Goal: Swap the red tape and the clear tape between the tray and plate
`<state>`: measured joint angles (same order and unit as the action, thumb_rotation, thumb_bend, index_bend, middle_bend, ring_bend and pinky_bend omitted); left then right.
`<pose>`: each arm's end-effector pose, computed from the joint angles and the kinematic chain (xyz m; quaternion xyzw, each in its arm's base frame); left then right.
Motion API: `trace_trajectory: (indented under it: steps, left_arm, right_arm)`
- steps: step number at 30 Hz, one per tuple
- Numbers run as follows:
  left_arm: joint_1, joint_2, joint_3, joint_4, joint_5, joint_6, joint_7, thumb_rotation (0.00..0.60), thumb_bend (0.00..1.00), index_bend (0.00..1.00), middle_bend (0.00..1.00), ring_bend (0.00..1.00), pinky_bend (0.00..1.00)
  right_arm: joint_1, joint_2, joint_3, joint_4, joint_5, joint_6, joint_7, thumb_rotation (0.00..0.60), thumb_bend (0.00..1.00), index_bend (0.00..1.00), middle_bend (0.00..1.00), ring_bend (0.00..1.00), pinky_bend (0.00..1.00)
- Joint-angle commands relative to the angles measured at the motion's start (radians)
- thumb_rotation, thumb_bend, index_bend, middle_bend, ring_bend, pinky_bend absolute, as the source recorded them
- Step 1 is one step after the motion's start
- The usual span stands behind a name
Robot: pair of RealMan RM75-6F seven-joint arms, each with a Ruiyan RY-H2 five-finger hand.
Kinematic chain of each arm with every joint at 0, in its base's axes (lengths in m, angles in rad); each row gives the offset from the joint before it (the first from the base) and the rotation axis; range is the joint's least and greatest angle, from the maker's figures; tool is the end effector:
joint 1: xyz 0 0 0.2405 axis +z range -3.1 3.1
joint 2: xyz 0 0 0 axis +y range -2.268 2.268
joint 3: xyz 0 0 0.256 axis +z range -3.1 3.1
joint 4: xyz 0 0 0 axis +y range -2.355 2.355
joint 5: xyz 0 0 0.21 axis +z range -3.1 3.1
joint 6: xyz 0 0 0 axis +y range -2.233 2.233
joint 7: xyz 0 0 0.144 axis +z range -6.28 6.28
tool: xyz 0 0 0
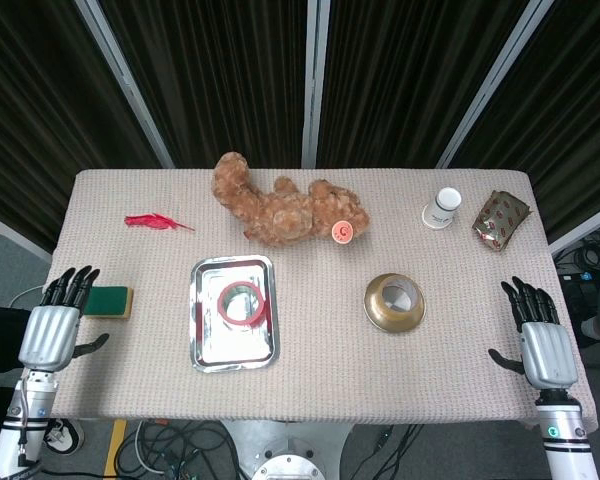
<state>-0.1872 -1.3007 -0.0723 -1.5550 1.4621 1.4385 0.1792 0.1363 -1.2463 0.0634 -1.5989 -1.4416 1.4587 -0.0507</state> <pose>-0.2882 0.2155 0.1039 -0.6202 -0.3591 -0.3882 0.5793 -0.2991 -0.1985 0.1202 0.5798 -0.4111 0.4073 0.5736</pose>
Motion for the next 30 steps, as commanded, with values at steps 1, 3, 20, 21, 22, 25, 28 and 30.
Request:
trace_trajectory:
  steps: [1, 3, 20, 21, 22, 25, 28, 30]
  left_arm:
    - [0.0, 0.0, 0.002, -0.002, -0.003, -0.003, 0.0, 0.6, 0.1, 0.05, 0.05, 0.0, 0.13]
    - [0.001, -0.001, 0.002, -0.003, -0.004, -0.003, 0.002, 0.6, 0.1, 0.05, 0.05, 0.0, 0.13]
    - [-0.005, -0.005, 0.003, 0.001, -0.012, -0.02, -0.005, 0.6, 0.1, 0.05, 0.05, 0.0, 0.13]
    - [-0.006, -0.005, 0.003, 0.002, -0.012, -0.021, -0.006, 0.6, 0.1, 0.05, 0.05, 0.0, 0.13]
    - [-0.007, -0.006, 0.004, 0.004, -0.011, -0.023, -0.007, 0.6, 0.1, 0.05, 0.05, 0.0, 0.13]
    - [-0.007, -0.007, 0.011, 0.007, -0.01, -0.031, -0.011, 0.6, 0.1, 0.05, 0.05, 0.0, 0.13]
    - [-0.006, -0.007, 0.015, 0.01, -0.01, -0.034, -0.016, 0.6, 0.1, 0.05, 0.05, 0.0, 0.13]
    - [-0.005, -0.005, 0.015, 0.011, -0.01, -0.034, -0.019, 0.6, 0.1, 0.05, 0.05, 0.0, 0.13]
  right_arm:
    - [0.001, 0.002, -0.003, -0.001, 0.004, -0.013, -0.005, 0.6, 0.0, 0.0, 0.0, 0.0, 0.0]
    - [0.005, 0.007, -0.003, -0.005, 0.009, -0.029, -0.004, 0.6, 0.0, 0.0, 0.0, 0.0, 0.0]
    - [0.233, -0.002, 0.097, -0.073, 0.233, -0.383, -0.21, 0.6, 0.0, 0.0, 0.0, 0.0, 0.0]
    - [0.248, -0.008, 0.102, -0.072, 0.247, -0.401, -0.223, 0.6, 0.0, 0.0, 0.0, 0.0, 0.0]
    - [0.267, -0.019, 0.108, -0.067, 0.264, -0.422, -0.239, 0.6, 0.0, 0.0, 0.0, 0.0, 0.0]
    - [0.311, -0.05, 0.119, -0.051, 0.302, -0.463, -0.268, 0.6, 0.0, 0.0, 0.0, 0.0, 0.0]
    - [0.351, -0.083, 0.131, -0.026, 0.324, -0.491, -0.285, 0.6, 0.0, 0.0, 0.0, 0.0, 0.0]
    - [0.373, -0.097, 0.133, -0.015, 0.336, -0.51, -0.297, 0.6, 0.0, 0.0, 0.01, 0.0, 0.0]
